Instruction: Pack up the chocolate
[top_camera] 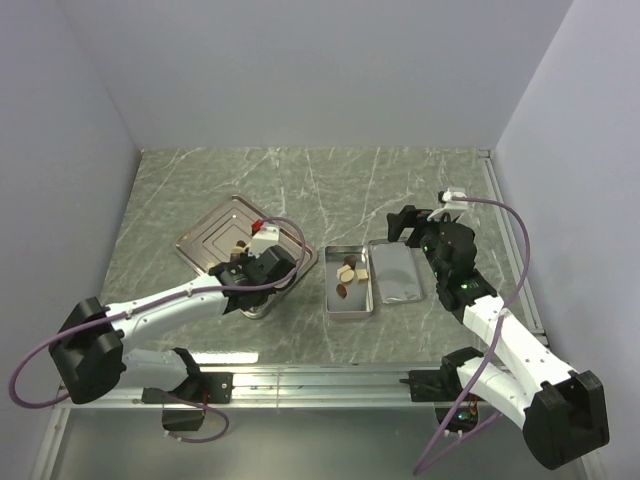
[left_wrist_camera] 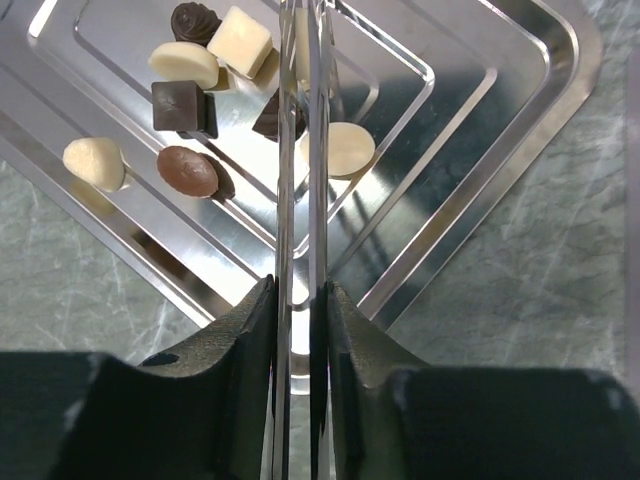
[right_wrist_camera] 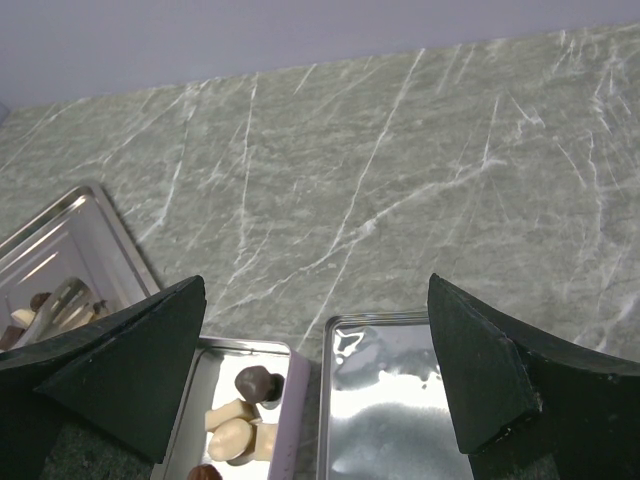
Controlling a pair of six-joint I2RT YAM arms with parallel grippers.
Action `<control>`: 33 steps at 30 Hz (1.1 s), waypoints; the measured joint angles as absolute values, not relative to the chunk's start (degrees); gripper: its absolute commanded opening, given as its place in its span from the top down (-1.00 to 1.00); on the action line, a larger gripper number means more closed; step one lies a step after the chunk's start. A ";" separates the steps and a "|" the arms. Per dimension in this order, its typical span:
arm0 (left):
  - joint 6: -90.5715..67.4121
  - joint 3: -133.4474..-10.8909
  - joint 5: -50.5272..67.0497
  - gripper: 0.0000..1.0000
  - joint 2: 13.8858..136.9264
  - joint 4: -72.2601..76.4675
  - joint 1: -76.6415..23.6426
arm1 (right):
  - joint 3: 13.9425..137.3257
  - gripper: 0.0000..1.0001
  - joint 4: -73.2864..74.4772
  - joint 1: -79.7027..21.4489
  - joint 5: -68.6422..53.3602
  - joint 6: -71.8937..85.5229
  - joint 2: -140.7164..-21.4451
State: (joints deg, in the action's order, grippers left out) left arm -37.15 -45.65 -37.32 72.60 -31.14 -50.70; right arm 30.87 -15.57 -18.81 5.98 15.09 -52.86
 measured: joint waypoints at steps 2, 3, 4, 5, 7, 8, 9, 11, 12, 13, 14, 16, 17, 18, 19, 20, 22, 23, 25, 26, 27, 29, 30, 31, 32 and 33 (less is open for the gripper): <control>-37.08 -45.65 -37.30 0.57 71.99 -31.07 -50.70 | 30.87 -0.96 -15.51 -18.81 5.98 15.11 -52.86; -37.08 -45.65 -37.30 0.57 71.57 -31.11 -50.70 | 30.87 -0.96 -15.46 -18.81 5.98 15.09 -52.86; -37.06 -45.65 -37.28 0.57 71.18 -31.09 -50.70 | 30.87 -0.96 -15.38 -18.81 5.98 15.09 -52.86; -36.99 -45.65 -37.28 0.57 70.57 -31.05 -50.70 | 30.87 -0.96 -15.38 -18.81 5.98 15.09 -52.86; -36.62 -45.65 -37.23 0.58 69.32 -30.85 -50.70 | 30.87 -0.96 -15.38 -18.81 5.98 15.09 -52.86; -36.49 -45.65 -37.12 0.59 68.75 -30.72 -50.72 | 30.87 -0.96 -15.38 -18.81 5.98 15.09 -52.86; -36.07 -45.63 -36.77 0.59 67.96 -30.48 -50.78 | 30.87 -0.96 -15.35 -18.81 5.98 15.09 -52.86; -35.09 -45.30 -35.86 0.60 66.39 -29.34 -51.18 | 30.87 -0.96 -15.35 -18.81 5.98 15.09 -52.86; -34.52 -45.17 -35.24 0.60 65.49 -28.73 -51.57 | 30.87 -0.96 -15.35 -18.81 5.98 15.11 -52.86; -33.95 -45.08 -34.72 0.59 64.69 -28.10 -52.12 | 30.87 -0.96 -15.35 -18.81 5.98 15.09 -52.86; -33.43 -44.99 -34.17 0.59 63.86 -27.29 -52.90 | 30.87 -0.96 -15.35 -18.81 5.96 15.09 -52.86; -32.21 -44.99 -33.19 0.59 62.59 -25.89 -54.74 | 30.87 -0.96 -15.35 -18.81 5.98 15.09 -52.86; -31.68 -44.99 -32.77 0.59 62.17 -25.04 -55.72 | 30.87 -0.96 -15.35 -18.81 5.98 15.09 -52.86; -31.03 -44.99 -32.27 0.59 61.95 -24.32 -56.51 | 30.87 -0.96 -15.35 -18.81 5.98 15.09 -52.86; -30.39 -44.99 -31.42 0.59 61.80 -23.40 -57.43 | 30.87 -0.96 -15.35 -18.81 5.98 15.09 -52.86; -30.00 -44.99 -30.98 0.59 61.78 -22.96 -58.26 | 30.87 -0.96 -15.35 -18.81 5.98 15.09 -52.86; -28.95 -44.99 -29.67 0.59 61.76 -22.06 -59.44 | 30.87 -0.96 -15.35 -18.81 5.98 15.09 -52.86; -28.53 -44.97 -29.19 0.59 61.76 -21.65 -59.83 | 30.87 -0.96 -15.35 -18.81 5.98 15.09 -52.86; -27.55 -44.86 -27.51 0.59 61.65 -20.40 -60.53 | 30.87 -0.96 -15.35 -18.81 5.98 15.09 -52.88; -27.03 -44.75 -26.79 0.59 61.56 -19.86 -60.86 | 30.87 -0.96 -15.35 -18.81 5.98 15.09 -52.88; -26.55 -44.56 -26.24 0.59 61.39 -19.27 -61.14 | 30.87 -0.96 -15.35 -18.81 5.98 15.09 -52.93; -25.82 -44.21 -24.80 0.59 60.84 -18.57 -61.84 | 30.87 -0.96 -15.35 -18.81 5.98 15.09 -53.04; -25.52 -44.16 -24.36 0.59 60.62 -18.26 -62.17 | 30.87 -0.96 -15.35 -18.81 5.98 15.09 -53.10; -25.23 -44.12 -23.86 0.58 60.40 -17.89 -62.43 | 30.87 -0.96 -15.35 -18.81 5.98 15.09 -53.17; -24.84 -44.01 -23.18 0.58 60.12 -17.37 -62.74 | 30.87 -0.96 -15.35 -18.81 5.98 15.09 -53.25; -24.56 -43.90 -22.46 0.57 59.88 -16.97 -62.94 | 30.89 -0.96 -15.35 -18.81 5.98 15.09 -53.32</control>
State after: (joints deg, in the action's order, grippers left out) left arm -24.56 -43.90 -22.46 59.88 -16.97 -62.94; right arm 30.89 -15.35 -18.81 5.98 15.09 -53.32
